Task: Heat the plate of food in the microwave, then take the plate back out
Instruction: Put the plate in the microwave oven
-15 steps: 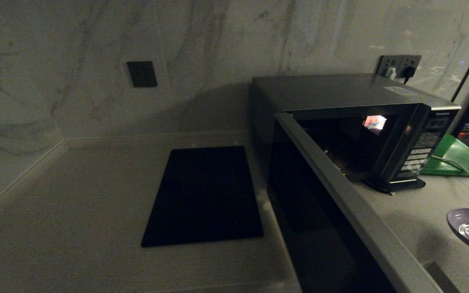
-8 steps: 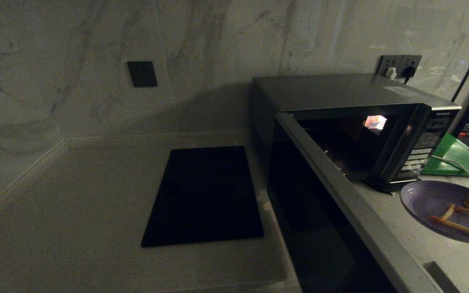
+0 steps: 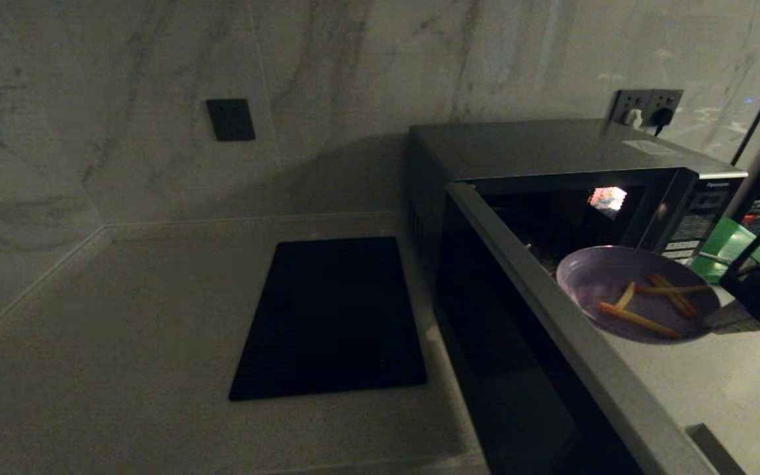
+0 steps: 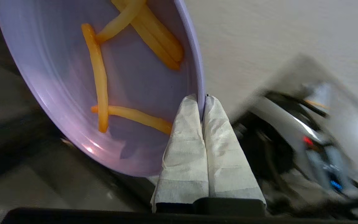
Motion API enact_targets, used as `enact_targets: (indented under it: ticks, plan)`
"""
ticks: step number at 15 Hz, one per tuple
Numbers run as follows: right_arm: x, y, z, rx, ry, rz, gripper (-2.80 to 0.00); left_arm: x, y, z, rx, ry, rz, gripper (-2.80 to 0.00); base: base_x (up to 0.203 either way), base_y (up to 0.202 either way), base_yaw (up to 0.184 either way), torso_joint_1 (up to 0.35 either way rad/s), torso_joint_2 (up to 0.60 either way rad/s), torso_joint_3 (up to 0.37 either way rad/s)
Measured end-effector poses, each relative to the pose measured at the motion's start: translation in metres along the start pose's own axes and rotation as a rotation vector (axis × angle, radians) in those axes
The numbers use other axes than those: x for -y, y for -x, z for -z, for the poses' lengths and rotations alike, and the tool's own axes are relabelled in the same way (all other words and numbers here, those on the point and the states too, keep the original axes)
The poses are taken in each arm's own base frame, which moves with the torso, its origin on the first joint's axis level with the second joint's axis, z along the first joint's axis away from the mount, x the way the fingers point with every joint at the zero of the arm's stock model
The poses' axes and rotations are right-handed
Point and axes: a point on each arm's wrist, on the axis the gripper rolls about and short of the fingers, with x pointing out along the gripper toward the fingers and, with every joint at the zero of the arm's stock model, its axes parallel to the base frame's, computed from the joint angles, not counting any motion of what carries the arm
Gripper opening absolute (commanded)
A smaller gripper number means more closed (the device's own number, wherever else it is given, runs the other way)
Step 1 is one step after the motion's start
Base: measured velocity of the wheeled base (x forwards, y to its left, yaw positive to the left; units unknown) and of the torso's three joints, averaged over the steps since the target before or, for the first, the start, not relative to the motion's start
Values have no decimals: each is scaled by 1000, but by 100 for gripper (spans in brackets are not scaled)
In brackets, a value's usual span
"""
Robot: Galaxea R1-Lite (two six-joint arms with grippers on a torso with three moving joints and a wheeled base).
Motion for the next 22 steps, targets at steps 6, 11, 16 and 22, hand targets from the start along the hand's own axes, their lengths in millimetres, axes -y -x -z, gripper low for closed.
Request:
enact_targets:
  ticks: [6, 11, 16, 22]
  plan:
    - [-58, -32, -6, 87, -123, -55, -280, 0, 0, 0, 0, 0, 0, -280, 0, 0, 0, 0, 0, 0]
    - [-88, -68, -14, 99, -105, -127, -280, 0, 0, 0, 0, 0, 0, -280, 0, 0, 0, 0, 0, 0]
    - [-107, -84, -15, 100, -79, -190, -280, 0, 0, 0, 0, 0, 0, -280, 0, 0, 0, 0, 0, 0]
    - [-116, -102, -3, 36, -49, -195, -280, 0, 0, 0, 0, 0, 0, -280, 0, 0, 0, 0, 0, 0]
